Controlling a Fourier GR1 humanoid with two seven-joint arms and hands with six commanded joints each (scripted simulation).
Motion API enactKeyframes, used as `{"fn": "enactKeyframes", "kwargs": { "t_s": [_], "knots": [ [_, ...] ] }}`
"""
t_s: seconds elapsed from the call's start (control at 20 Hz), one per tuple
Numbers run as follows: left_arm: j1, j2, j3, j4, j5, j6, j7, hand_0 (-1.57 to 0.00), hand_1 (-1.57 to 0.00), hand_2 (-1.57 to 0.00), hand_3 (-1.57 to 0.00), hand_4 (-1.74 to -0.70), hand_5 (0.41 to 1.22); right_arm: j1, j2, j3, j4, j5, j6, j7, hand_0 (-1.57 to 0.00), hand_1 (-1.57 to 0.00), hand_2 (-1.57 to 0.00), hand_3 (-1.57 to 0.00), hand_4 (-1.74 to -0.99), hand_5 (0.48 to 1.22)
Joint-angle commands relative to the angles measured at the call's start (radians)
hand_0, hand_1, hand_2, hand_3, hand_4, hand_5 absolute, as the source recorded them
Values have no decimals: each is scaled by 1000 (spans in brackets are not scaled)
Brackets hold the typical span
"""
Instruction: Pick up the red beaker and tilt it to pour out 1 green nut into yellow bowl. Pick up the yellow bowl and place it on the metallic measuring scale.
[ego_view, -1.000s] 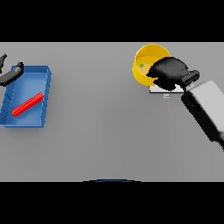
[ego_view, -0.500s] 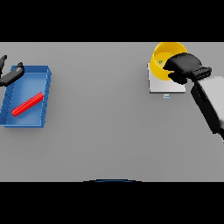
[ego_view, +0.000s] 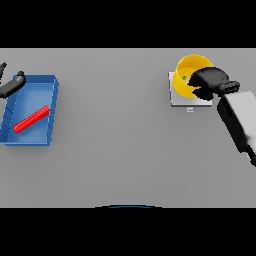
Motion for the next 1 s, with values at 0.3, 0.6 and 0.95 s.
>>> {"fn": "enactKeyframes", "kwargs": {
  "t_s": [0.3, 0.6, 0.95],
  "knots": [
    [-11, -8, -6, 4, 0, -2, 1, 1, 1, 1, 1, -836, 774, 7, -4, -13, 4, -23, 20, -1, -1335, -1125, -1007, -816, -1592, 1074],
    [-6, -11, -6, 18, -2, -2, -1, 1, 1, 1, 1, -831, 754, 6, 5, -33, 15, -48, 55, 23, -387, -380, -300, -258, -1476, 847],
    [0, -10, -10, -5, -4, 2, 4, 1, 1, 1, 1, -833, 760, -3, -7, -14, 21, -33, 93, 30, -80, -79, -62, -53, -1395, 787]
  ]
}}
